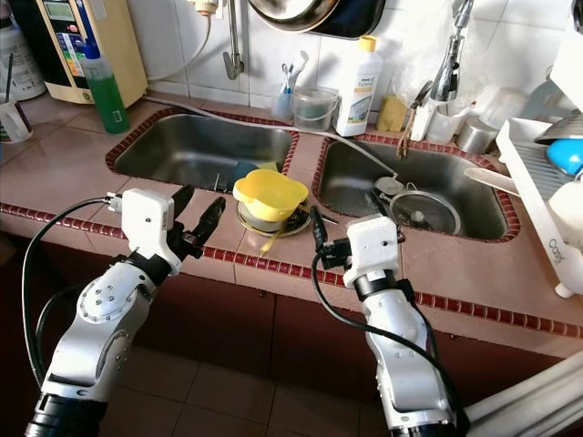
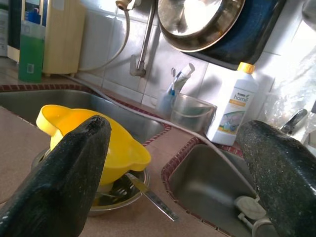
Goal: Kitchen organization
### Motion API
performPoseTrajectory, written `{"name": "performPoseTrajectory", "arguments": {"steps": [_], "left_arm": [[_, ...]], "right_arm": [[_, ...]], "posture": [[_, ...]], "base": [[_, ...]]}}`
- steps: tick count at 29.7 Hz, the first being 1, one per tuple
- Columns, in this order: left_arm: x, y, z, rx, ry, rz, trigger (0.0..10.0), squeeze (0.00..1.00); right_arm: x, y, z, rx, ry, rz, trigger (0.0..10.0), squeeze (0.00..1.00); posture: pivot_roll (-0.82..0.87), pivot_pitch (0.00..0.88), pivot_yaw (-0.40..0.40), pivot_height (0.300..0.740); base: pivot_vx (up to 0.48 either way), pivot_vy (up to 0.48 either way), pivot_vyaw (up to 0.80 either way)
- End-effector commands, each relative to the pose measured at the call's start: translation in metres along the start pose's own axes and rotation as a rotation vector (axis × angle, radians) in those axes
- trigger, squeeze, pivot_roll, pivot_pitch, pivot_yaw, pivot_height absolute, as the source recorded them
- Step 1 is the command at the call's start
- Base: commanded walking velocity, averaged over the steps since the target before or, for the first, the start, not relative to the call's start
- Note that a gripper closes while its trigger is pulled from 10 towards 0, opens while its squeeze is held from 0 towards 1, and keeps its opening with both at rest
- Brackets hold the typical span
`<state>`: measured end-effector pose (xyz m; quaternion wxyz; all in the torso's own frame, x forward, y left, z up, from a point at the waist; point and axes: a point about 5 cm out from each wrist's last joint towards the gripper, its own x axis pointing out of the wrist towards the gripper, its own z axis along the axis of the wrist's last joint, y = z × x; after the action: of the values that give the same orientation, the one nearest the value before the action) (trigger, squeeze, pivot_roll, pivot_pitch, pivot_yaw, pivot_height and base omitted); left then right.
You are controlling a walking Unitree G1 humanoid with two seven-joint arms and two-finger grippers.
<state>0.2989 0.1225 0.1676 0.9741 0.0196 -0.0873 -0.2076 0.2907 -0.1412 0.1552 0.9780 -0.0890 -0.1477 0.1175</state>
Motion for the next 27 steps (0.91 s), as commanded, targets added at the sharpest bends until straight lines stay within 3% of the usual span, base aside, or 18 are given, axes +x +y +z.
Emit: {"name": "performPoseTrajectory", "arguments": {"steps": [1, 4, 5, 6, 7, 15, 16, 17, 18, 27], "left_arm": [[0.0002, -0.0032, 0.0024, 0.000, -0.004, -0.016, 10.0, 0.00], [-0.0003, -0.0031, 0.0028, -0.003, -0.002, -0.013, 10.0, 0.00], [-0.0008, -0.0031, 0.0033, -0.006, -0.002, -0.015, 10.0, 0.00], [-0.0009, -0.0031, 0.0035, -0.005, -0.003, -0.016, 10.0, 0.00], [-0.0010, -0.0031, 0.0038, -0.005, -0.003, -0.017, 10.0, 0.00], [-0.0002, -0.0025, 0.0049, -0.012, -0.002, -0.024, 10.0, 0.00], [0.0000, -0.0028, 0.0049, -0.013, -0.001, -0.024, 10.0, 0.00], [0.0000, -0.0031, 0.0051, -0.015, -0.001, -0.026, 10.0, 0.00], [0.0001, -0.0038, 0.0049, -0.017, 0.000, -0.028, 10.0, 0.00], [0.0009, -0.0073, 0.0027, -0.021, 0.008, -0.052, 10.0, 0.00]], "right_arm": [[0.0009, -0.0046, -0.0033, 0.011, 0.020, -0.002, 10.0, 0.00], [0.0007, -0.0026, -0.0035, 0.023, 0.019, 0.010, 10.0, 0.00], [0.0001, -0.0002, -0.0030, 0.043, 0.016, 0.029, 10.0, 0.55], [-0.0001, 0.0007, -0.0026, 0.056, 0.014, 0.037, 10.0, 0.95], [-0.0006, 0.0027, -0.0019, 0.093, 0.012, 0.066, 10.0, 1.00], [0.0001, -0.0006, -0.0014, 0.069, 0.014, 0.071, 10.0, 1.00], [0.0002, -0.0008, -0.0018, 0.067, 0.017, 0.081, 10.0, 0.68], [0.0002, -0.0012, -0.0017, 0.067, 0.017, 0.091, 10.0, 0.27], [0.0002, -0.0015, -0.0021, 0.076, 0.020, 0.112, 10.0, 0.00], [0.0007, -0.0007, -0.0024, 0.054, 0.021, 0.151, 10.0, 0.00]], "posture": [[-0.18, 0.043, -0.033, 0.732], [-0.17, 0.046, -0.038, 0.732], [-0.17, 0.046, -0.038, 0.732], [-0.17, 0.046, -0.038, 0.732], [-0.17, 0.046, -0.038, 0.732], [-0.17, 0.046, -0.035, 0.732], [-0.17, 0.046, -0.034, 0.732], [-0.17, 0.046, -0.034, 0.732], [-0.17, 0.045, -0.036, 0.732], [-0.17, 0.044, -0.041, 0.732]], "base": [[0.000, 0.000, 0.00], [0.000, 0.000, 0.00], [0.000, 0.000, 0.00], [0.000, 0.000, 0.00], [0.000, 0.000, 0.00], [0.000, 0.000, 0.00], [0.000, 0.000, 0.00], [0.000, 0.000, 0.00], [0.000, 0.000, 0.00], [0.000, 0.000, 0.00]]}}
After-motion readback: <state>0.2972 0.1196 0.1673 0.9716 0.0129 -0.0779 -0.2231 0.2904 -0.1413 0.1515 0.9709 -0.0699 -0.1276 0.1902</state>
